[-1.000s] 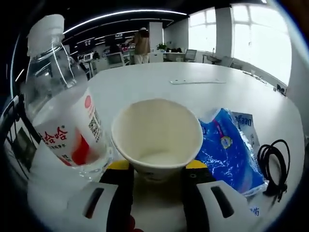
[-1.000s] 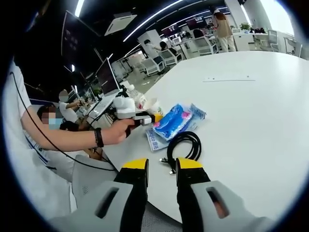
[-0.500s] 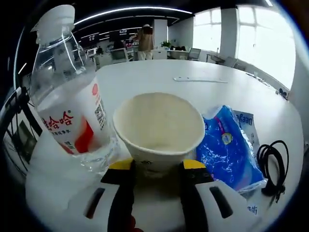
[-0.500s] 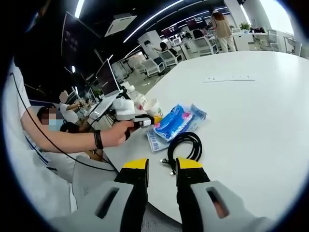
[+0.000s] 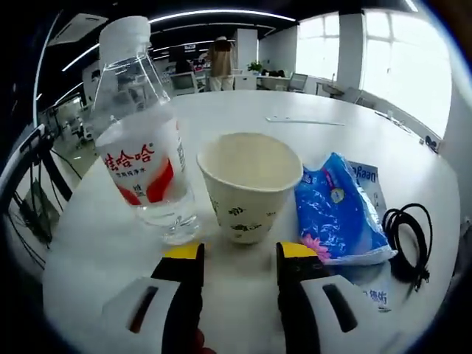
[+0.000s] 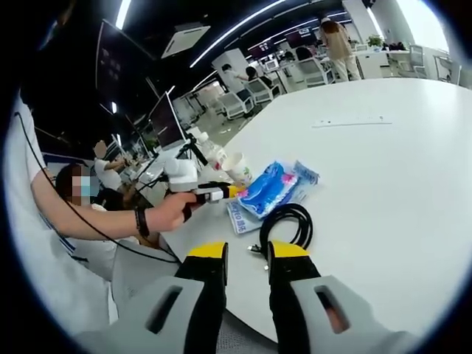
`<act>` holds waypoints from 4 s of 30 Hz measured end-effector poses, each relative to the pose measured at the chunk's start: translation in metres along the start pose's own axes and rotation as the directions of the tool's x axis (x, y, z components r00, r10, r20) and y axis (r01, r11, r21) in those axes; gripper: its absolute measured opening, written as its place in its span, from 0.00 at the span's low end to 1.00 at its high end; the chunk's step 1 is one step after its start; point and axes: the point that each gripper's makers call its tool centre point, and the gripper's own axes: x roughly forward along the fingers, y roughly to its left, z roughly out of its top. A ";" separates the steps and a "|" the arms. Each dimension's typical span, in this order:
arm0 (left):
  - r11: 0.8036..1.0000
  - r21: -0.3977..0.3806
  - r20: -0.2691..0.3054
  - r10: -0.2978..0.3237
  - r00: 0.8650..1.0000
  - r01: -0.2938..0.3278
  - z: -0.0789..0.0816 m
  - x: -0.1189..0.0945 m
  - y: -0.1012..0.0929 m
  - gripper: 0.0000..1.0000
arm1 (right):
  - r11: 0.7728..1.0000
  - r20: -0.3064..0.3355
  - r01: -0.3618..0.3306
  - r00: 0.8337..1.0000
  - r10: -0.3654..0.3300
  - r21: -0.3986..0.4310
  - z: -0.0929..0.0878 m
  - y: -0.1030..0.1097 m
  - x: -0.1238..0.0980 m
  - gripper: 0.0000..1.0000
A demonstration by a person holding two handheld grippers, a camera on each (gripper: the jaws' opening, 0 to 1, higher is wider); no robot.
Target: Arrange the tabletop items into an orderly group along one side of the table until the central work area is clear of visible clutter.
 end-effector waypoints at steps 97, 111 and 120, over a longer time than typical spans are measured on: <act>0.999 0.039 0.066 -0.033 0.997 0.030 0.088 -0.021 0.052 0.39 | 0.987 0.048 0.144 0.989 -0.141 -0.075 -0.001 -0.039 -0.036 0.40; 1.000 0.013 0.089 -0.013 0.996 0.011 0.094 -0.030 0.058 0.44 | 0.988 0.044 0.133 0.991 -0.130 -0.077 -0.002 -0.040 -0.030 0.40; 0.999 0.024 0.100 -0.024 0.995 0.022 0.091 -0.050 0.052 0.44 | 0.989 0.036 0.127 0.992 -0.124 -0.074 -0.008 -0.042 -0.025 0.40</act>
